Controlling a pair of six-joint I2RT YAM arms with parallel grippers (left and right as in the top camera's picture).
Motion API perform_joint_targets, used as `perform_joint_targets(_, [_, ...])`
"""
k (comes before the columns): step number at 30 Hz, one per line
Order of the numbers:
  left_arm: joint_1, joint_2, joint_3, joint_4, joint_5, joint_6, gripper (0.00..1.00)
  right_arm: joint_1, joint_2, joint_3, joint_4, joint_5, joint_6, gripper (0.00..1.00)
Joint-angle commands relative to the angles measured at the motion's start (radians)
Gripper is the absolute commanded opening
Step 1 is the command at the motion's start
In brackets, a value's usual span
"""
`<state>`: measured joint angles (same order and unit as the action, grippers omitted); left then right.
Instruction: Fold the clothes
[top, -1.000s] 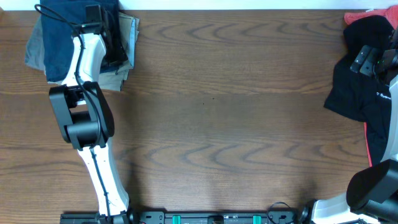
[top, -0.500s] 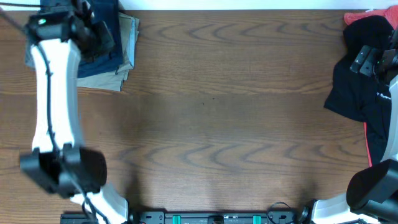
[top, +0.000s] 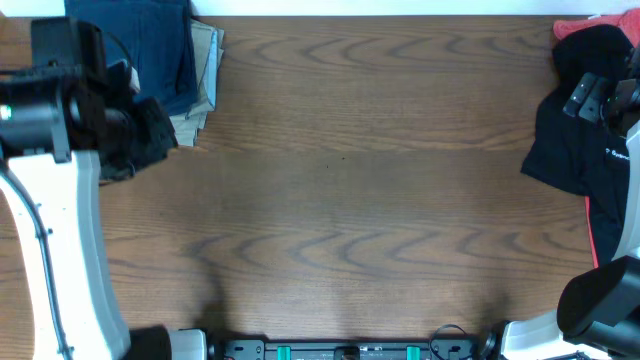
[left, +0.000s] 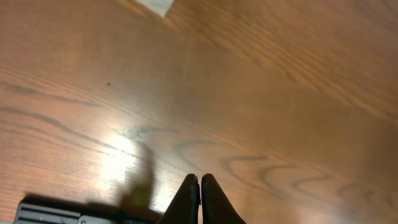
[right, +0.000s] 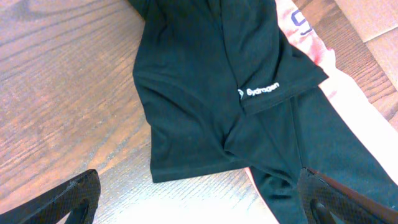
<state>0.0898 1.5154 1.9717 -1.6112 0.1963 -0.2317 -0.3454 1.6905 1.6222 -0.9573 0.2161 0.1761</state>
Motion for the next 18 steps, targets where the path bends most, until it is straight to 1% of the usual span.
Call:
perform_joint_targets(1, [-0.048, -0.093, -0.077, -0.075, 0.002, 0.017, 0.06, -0.001, -0.006, 0.012, -0.002, 0.004, 0.01, 0.99])
perform_joint_targets(9, [-0.135, -0.392, -0.362, -0.071, 0.002, -0.033, 0.08, -0.001, -0.006, 0.012, -0.002, 0.004, 0.01, 0.99])
perform_joint_targets(11, [-0.135, -0.468, -0.436, -0.072, 0.003, -0.044, 0.17, -0.001, -0.006, 0.012, -0.002, 0.004, 0.01, 0.99])
perform_joint_targets(13, [-0.135, -0.545, -0.503, -0.078, 0.003, -0.043, 0.44, -0.001, -0.006, 0.012, -0.002, 0.004, 0.01, 0.99])
perform_joint_targets(14, [-0.135, -0.57, -0.524, -0.078, 0.003, -0.043, 0.78, -0.001, -0.006, 0.012, -0.002, 0.004, 0.01, 0.99])
perform_joint_targets(15, [-0.135, -0.599, -0.545, -0.078, 0.003, -0.044, 0.98, -0.001, -0.006, 0.012, -0.002, 0.004, 0.01, 0.99])
perform_joint_targets(18, [-0.135, -0.673, -0.581, -0.078, 0.002, -0.061, 0.98, -0.001, -0.006, 0.012, -0.002, 0.004, 0.01, 0.99])
